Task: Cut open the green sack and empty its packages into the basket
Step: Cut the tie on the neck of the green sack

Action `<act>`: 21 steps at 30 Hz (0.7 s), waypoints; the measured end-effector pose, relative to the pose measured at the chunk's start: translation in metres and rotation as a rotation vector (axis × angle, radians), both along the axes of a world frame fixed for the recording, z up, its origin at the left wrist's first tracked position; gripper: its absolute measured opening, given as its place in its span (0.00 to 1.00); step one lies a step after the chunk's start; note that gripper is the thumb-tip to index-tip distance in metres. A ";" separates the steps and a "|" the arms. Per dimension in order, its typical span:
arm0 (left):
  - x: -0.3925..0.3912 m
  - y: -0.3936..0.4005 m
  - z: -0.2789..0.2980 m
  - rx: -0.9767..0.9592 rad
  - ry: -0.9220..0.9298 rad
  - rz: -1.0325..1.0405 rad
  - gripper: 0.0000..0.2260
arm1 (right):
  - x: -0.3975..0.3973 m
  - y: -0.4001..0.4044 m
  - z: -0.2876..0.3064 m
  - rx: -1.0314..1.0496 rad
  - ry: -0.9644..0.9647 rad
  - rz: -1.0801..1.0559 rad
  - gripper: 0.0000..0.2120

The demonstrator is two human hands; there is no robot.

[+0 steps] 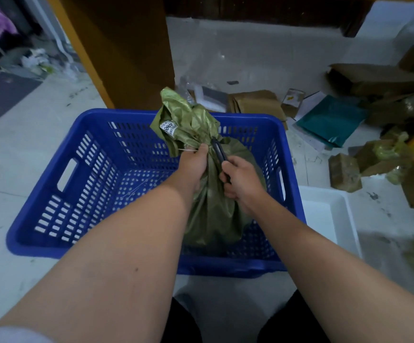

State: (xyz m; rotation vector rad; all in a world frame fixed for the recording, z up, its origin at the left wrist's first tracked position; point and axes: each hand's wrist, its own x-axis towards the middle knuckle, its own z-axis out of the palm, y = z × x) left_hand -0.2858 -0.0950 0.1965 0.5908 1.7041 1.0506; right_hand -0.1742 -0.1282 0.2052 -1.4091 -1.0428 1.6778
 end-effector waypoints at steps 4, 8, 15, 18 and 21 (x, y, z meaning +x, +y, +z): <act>-0.002 -0.002 -0.003 0.008 -0.057 0.021 0.10 | -0.003 -0.007 -0.005 0.018 -0.039 -0.085 0.13; -0.003 0.002 -0.009 0.010 -0.073 0.024 0.10 | 0.001 -0.010 0.000 0.007 0.039 -0.146 0.11; -0.005 0.008 -0.019 -0.036 -0.131 0.028 0.10 | 0.002 -0.014 -0.001 -0.092 -0.006 -0.052 0.10; -0.005 0.008 -0.023 -0.033 -0.138 0.044 0.11 | 0.003 -0.013 -0.001 -0.104 0.013 -0.037 0.11; -0.005 0.008 -0.027 -0.025 -0.137 0.051 0.10 | 0.001 -0.012 -0.001 -0.105 -0.005 -0.033 0.12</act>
